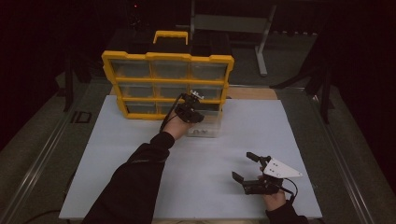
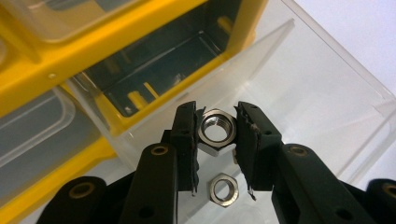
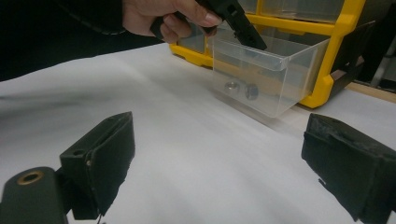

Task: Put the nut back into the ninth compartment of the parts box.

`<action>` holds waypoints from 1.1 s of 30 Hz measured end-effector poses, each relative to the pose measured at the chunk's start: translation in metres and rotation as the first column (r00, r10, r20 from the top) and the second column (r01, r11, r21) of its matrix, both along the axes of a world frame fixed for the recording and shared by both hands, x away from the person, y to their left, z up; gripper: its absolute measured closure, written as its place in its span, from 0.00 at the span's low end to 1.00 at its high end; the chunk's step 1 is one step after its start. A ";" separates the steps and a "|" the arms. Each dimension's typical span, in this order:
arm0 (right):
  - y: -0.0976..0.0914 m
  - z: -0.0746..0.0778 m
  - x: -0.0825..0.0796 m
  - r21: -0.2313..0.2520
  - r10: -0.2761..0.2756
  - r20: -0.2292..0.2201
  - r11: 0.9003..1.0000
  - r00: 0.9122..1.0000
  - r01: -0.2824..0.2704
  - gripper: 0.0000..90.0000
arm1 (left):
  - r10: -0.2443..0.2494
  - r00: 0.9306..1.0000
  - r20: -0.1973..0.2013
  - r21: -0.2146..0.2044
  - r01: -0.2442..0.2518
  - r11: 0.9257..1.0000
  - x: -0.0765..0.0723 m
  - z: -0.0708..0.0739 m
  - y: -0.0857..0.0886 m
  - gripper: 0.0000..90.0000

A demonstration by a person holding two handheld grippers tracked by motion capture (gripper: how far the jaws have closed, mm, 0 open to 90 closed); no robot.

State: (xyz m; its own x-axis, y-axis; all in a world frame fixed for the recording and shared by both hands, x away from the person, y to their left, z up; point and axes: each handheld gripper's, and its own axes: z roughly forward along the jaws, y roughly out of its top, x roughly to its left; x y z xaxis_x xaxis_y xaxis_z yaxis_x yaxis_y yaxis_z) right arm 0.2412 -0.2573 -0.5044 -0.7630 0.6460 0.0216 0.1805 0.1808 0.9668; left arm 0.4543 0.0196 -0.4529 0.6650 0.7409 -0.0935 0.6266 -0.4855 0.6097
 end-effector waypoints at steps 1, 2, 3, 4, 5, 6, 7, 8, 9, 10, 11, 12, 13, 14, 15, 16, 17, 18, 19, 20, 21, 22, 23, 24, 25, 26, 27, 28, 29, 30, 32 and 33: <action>0.000 0.000 0.000 0.000 0.000 -0.001 1.000 1.000 0.000 0.11 | -0.012 1.000 0.001 -0.001 0.012 1.000 0.000 0.001 0.001 0.74; 0.000 0.000 0.000 0.001 0.000 -0.001 1.000 1.000 0.000 0.11 | -0.011 1.000 0.003 -0.005 0.011 1.000 -0.001 0.001 0.001 0.71; 0.000 0.000 0.000 0.003 0.000 0.000 1.000 1.000 0.000 0.11 | -0.012 1.000 0.005 -0.007 0.012 1.000 -0.001 0.002 0.001 0.67; 0.000 0.000 0.000 0.003 -0.001 0.000 1.000 1.000 0.001 0.11 | -0.013 1.000 0.013 -0.012 0.014 1.000 -0.002 0.004 0.001 0.66; 0.000 0.000 0.000 0.003 -0.001 -0.001 1.000 1.000 0.001 0.11 | -0.014 1.000 0.014 -0.025 0.015 1.000 -0.002 0.005 0.002 0.65; 0.000 0.000 0.000 0.003 -0.001 -0.001 1.000 1.000 0.001 0.11 | -0.011 1.000 0.022 -0.027 0.011 1.000 -0.003 0.007 0.003 0.62; 0.000 0.000 0.000 0.003 -0.001 -0.001 1.000 1.000 0.001 0.11 | -0.002 0.999 0.033 -0.030 0.003 1.000 -0.004 0.010 0.003 0.59; 0.000 0.000 0.000 0.001 -0.001 0.000 1.000 1.000 0.001 0.11 | -0.005 0.999 0.037 -0.039 0.007 0.999 -0.005 0.012 0.004 0.59; 0.000 0.000 0.000 0.000 -0.001 0.001 1.000 1.000 0.001 0.11 | -0.007 0.999 0.041 -0.038 0.008 0.999 -0.006 0.013 0.005 0.54; 0.000 0.000 0.000 0.000 -0.001 0.001 1.000 1.000 0.001 0.11 | -0.006 0.999 0.042 -0.042 0.008 0.999 -0.007 0.015 0.006 0.52; 0.000 0.000 0.000 0.000 -0.001 0.001 1.000 1.000 0.001 0.11 | -0.014 0.999 0.042 -0.048 0.016 0.999 -0.008 0.016 0.007 0.49; -0.001 0.000 0.000 0.000 -0.002 0.000 1.000 1.000 0.002 0.11 | -0.011 0.999 0.046 -0.049 0.013 0.999 -0.010 0.018 0.007 0.46; -0.001 0.000 0.000 0.002 -0.002 -0.001 1.000 1.000 0.002 0.11 | -0.014 0.999 0.049 -0.051 0.016 0.999 -0.011 0.019 0.008 0.41; -0.001 0.000 0.000 0.002 -0.002 -0.001 1.000 1.000 0.002 0.11 | -0.017 0.999 0.050 -0.053 0.020 0.998 -0.013 0.020 0.009 0.39; -0.001 0.000 0.000 0.002 -0.002 -0.001 1.000 1.000 0.002 0.11 | -0.018 0.999 0.051 -0.052 0.021 0.998 -0.014 0.021 0.010 0.35; -0.001 0.000 0.000 0.001 -0.002 0.000 1.000 1.000 0.002 0.11 | -0.020 0.999 0.050 -0.055 0.023 0.998 -0.016 0.022 0.011 0.32; -0.001 0.000 -0.001 -0.001 -0.002 0.000 1.000 1.000 0.002 0.11 | -0.025 0.998 0.055 -0.055 0.028 0.998 -0.018 0.022 0.012 0.30; 0.000 0.000 -0.001 0.000 -0.002 0.001 1.000 1.000 0.002 0.11 | -0.027 0.998 0.059 -0.060 0.031 0.998 -0.019 0.023 0.014 0.28; 0.000 0.001 -0.001 0.000 -0.002 0.001 1.000 1.000 0.002 0.11 | -0.030 0.998 0.062 -0.072 0.034 0.997 -0.022 0.024 0.016 0.26; 0.000 0.000 -0.001 0.000 -0.002 0.002 1.000 1.000 0.002 0.11 | -0.037 0.997 0.064 -0.084 0.042 0.996 -0.023 0.026 0.018 0.25; 0.000 0.000 -0.001 0.000 -0.003 0.002 1.000 1.000 0.003 0.11 | -0.047 0.997 0.068 -0.088 0.053 0.995 -0.026 0.027 0.020 0.23; 0.000 0.000 -0.001 0.000 -0.003 0.001 1.000 1.000 0.003 0.11 | -0.056 0.996 0.071 -0.096 0.063 0.993 -0.028 0.028 0.021 0.20; 0.000 0.000 0.000 0.000 -0.003 0.001 1.000 1.000 0.003 0.11 | -0.068 0.995 0.069 -0.099 0.074 0.992 -0.029 0.030 0.024 0.18; 0.000 0.000 0.000 0.000 -0.004 0.001 1.000 1.000 0.004 0.11 | -0.069 0.995 0.075 -0.098 0.077 0.992 -0.032 0.031 0.025 0.15; 0.000 0.000 0.000 -0.001 -0.003 0.000 1.000 1.000 0.003 0.11 | -0.078 0.994 0.082 -0.105 0.086 0.991 -0.034 0.032 0.028 0.15; 0.000 0.000 0.000 -0.001 -0.004 0.000 1.000 1.000 0.004 0.11 | -0.088 0.993 0.085 -0.101 0.096 0.990 -0.036 0.033 0.030 0.14; 0.000 0.000 0.000 -0.003 -0.004 -0.001 1.000 1.000 0.004 0.11 | -0.101 0.991 0.083 -0.100 0.109 0.989 -0.038 0.034 0.032 0.09; 0.000 0.000 0.000 -0.004 -0.004 0.000 1.000 1.000 0.004 0.11 | -0.105 0.992 0.076 -0.109 0.113 0.988 -0.039 0.035 0.034 0.05; 0.000 0.000 0.000 -0.004 -0.004 -0.001 1.000 1.000 0.004 0.11 | -0.102 0.992 0.080 -0.115 0.111 0.987 -0.040 0.036 0.037 0.03; 0.000 0.000 0.000 -0.004 -0.005 -0.001 1.000 1.000 0.005 0.11 | -0.106 0.991 0.084 -0.125 0.116 0.985 -0.042 0.037 0.039 0.01; 0.000 0.000 0.000 -0.004 -0.005 -0.001 1.000 1.000 0.005 0.11 | -0.105 0.991 0.088 -0.144 0.117 0.983 -0.044 0.040 0.045 0.00; 0.000 0.000 0.000 -0.004 -0.005 -0.001 1.000 1.000 0.005 0.11 | -0.112 0.990 0.086 -0.154 0.125 0.980 -0.046 0.041 0.047 0.00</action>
State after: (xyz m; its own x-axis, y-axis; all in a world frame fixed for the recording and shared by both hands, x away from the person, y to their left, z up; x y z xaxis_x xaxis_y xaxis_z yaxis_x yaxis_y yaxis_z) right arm 0.2409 -0.2571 -0.5042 -0.7595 0.6503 0.0198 0.1824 0.1835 0.9660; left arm 0.4086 0.0665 -0.4119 0.7569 0.6363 -0.1491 0.5189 -0.4464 0.7290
